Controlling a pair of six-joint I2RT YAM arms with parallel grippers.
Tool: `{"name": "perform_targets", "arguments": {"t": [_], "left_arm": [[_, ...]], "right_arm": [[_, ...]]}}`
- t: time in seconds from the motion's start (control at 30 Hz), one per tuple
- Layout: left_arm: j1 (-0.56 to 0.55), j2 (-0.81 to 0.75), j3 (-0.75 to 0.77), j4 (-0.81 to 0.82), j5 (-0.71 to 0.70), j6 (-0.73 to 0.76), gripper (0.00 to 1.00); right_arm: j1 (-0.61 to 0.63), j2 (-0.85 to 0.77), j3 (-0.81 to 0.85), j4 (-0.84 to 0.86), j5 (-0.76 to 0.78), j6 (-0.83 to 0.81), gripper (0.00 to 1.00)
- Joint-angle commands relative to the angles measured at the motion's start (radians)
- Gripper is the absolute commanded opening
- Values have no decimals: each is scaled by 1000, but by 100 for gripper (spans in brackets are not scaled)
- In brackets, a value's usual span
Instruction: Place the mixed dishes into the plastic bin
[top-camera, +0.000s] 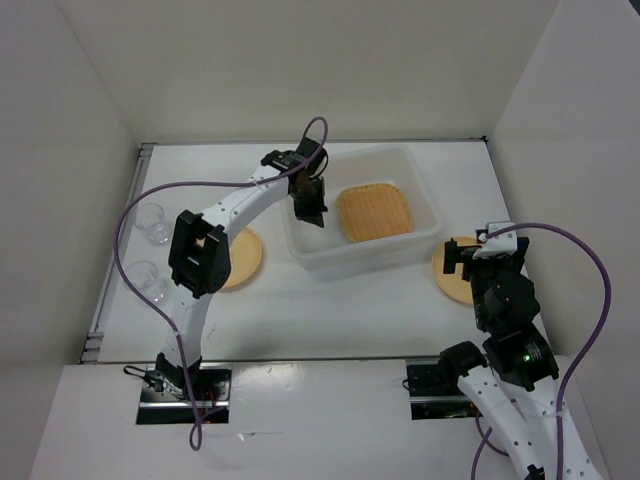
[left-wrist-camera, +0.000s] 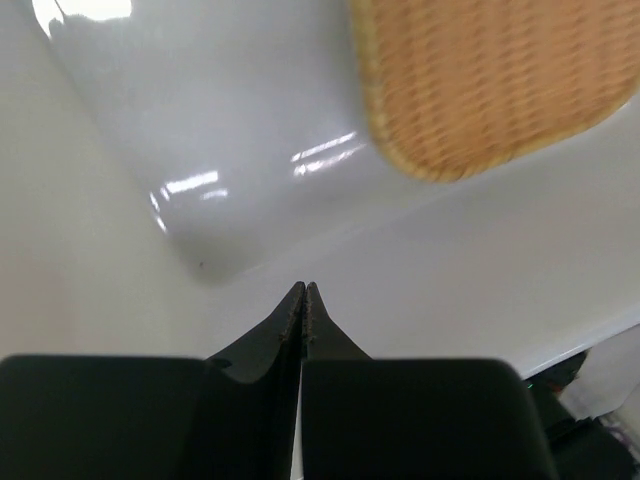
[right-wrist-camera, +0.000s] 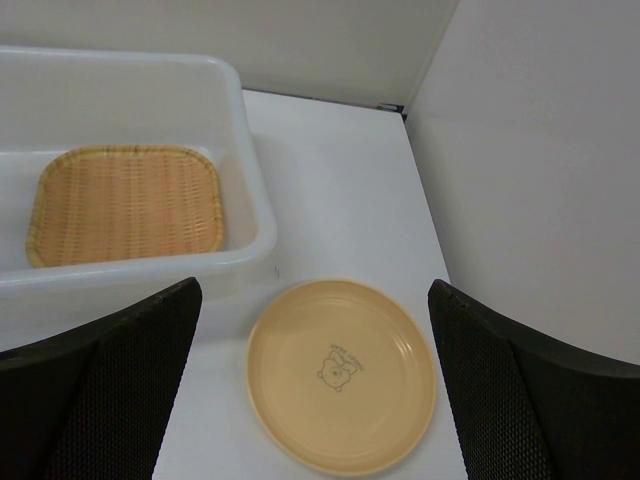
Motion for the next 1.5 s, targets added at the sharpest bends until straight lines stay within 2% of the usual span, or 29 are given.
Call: {"name": "perform_targets", "arguments": {"t": [0.0,0.2,0.33,0.37,0.53,0.83,1.07,1.17,1.23,1.33,1.37,1.4,1.47], "left_arm": [[-44,-108,-48,-72,10,36,0],[-68,-195,-174,-95,10,45,0],[-68,-264,-321,-57,10,54,0],[-55,-287,-376,-48,10,54,0],[-2,-318,-448,-48,-15,85,0],[116,-294,-419,-78,-88,160,0],[180,-245,-286,-98,-90,194,0],[180,-234,-216,-98,-35,194,0],[154,-269,-177,-98,-19,183,4],[134,-332,-134,-86,8,172,35],[134,-349,-134,-72,8,163,46],[134,-379,-143,-63,19,151,60],[134,-410,-161,-54,19,142,68]], "right_arm": [[-6,16,-10,55,0,-3,98],[-6,16,-10,46,0,-3,98],[-6,16,-10,46,-9,-3,98],[-6,16,-10,46,-9,-3,98],[-6,16,-10,46,-9,-3,98],[-6,16,-10,46,-9,-3,98],[-6,16,-10,46,-18,-3,98],[-19,16,-1,36,-18,-13,98],[-35,26,36,-8,-9,-23,98],[-61,106,126,-104,-87,-71,98],[-85,188,151,-193,-100,-81,98],[-101,233,192,-230,-109,-109,98],[-139,314,203,-299,-75,-146,98]]}}
